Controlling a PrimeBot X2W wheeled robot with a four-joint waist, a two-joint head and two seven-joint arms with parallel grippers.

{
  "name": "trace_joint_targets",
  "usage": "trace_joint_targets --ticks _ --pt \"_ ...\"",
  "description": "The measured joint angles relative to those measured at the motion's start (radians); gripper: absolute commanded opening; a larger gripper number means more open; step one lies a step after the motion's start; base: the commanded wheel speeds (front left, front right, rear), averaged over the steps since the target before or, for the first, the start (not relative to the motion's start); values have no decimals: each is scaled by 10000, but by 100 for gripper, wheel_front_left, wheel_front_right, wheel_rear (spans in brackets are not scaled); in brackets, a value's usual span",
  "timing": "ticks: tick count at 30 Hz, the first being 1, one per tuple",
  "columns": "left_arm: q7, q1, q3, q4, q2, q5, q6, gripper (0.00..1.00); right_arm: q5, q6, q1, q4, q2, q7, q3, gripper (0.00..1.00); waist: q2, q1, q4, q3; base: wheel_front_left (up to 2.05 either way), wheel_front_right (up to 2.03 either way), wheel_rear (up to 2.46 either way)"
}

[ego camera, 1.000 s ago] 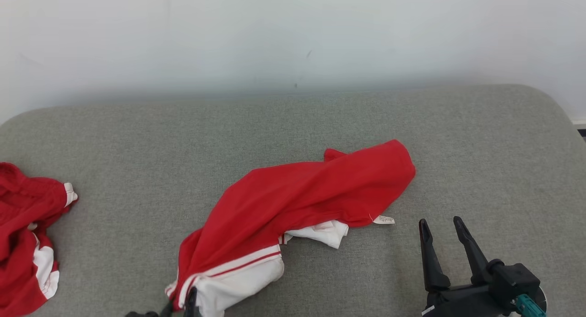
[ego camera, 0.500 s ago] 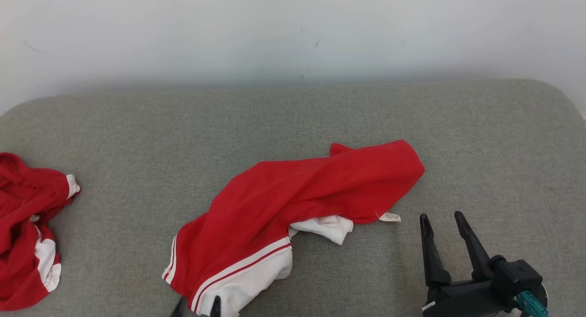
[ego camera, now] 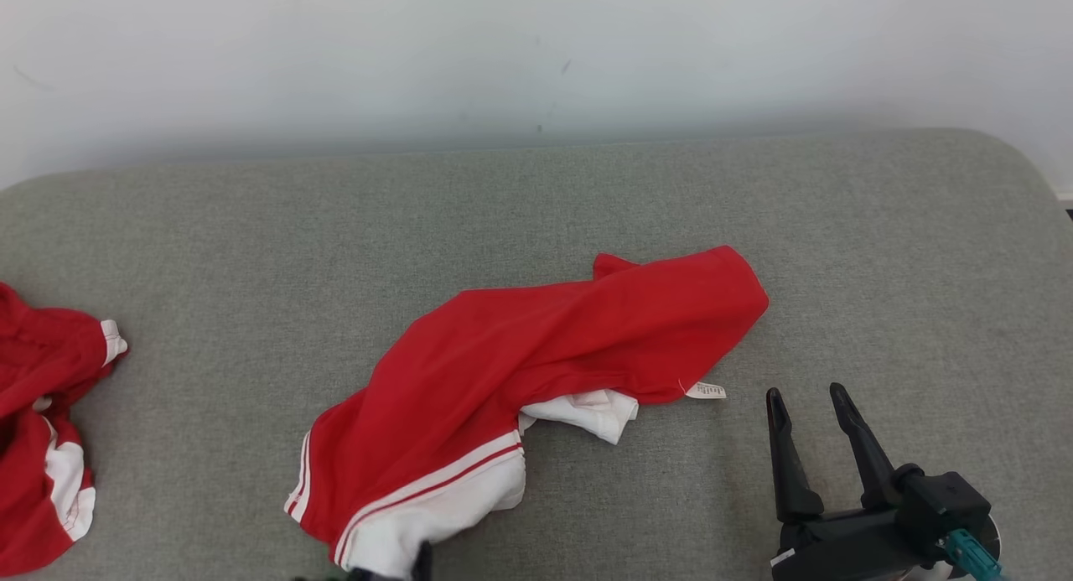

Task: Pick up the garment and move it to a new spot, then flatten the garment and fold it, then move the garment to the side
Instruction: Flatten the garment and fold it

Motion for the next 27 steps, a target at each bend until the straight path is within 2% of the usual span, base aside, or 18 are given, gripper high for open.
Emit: trace_joint_targets --ticks 1,6,10,16,19,21,22,23,24,27 --pt "-73 -99 84 44 0 -63 -46 0 0 0 2 2 0 0 -29 100 0 0 15 1 0 0 0" --pt "-119 -143 320 -31 186 -259 -163 0 12 0 45 -6 -2 0 -151 100 0 0 167 1 0 0 0" --pt "205 175 802 -926 541 -823 -127 0 130 0 58 44 6 0 -150 100 0 0 391 -43 0 0 0" --pt "1338 1262 1553 -2905 1570 -1409 456 0 272 0 206 109 2 0 -125 100 0 0 747 -186 0 0 0" --pt "1848 1639 1413 -3185 1768 -1423 571 0 282 0 196 169 2 -2 -69 100 0 -1 854 -258 0 0 0" --pt "1839 1774 1396 -3168 1603 -1576 633 0 282 0 190 221 4 0 -33 100 -1 -1 868 -313 0 0 0" --pt "1835 1799 1285 -3080 1559 -1530 633 26 282 0 180 238 4 0 -19 100 -1 -1 859 -337 0 0 0" --pt "1726 1822 1283 -2951 1450 -1546 648 65 282 0 179 259 2 0 -27 100 0 0 851 -362 0 0 0" --pt "1634 1817 1241 -2790 1381 -1478 734 100 280 0 180 288 2 0 -17 100 0 -1 839 -388 0 0 0" --pt "1200 1808 1223 -2614 1258 -1239 826 100 265 0 193 353 4 0 -71 100 0 -1 809 -462 0 0 0"
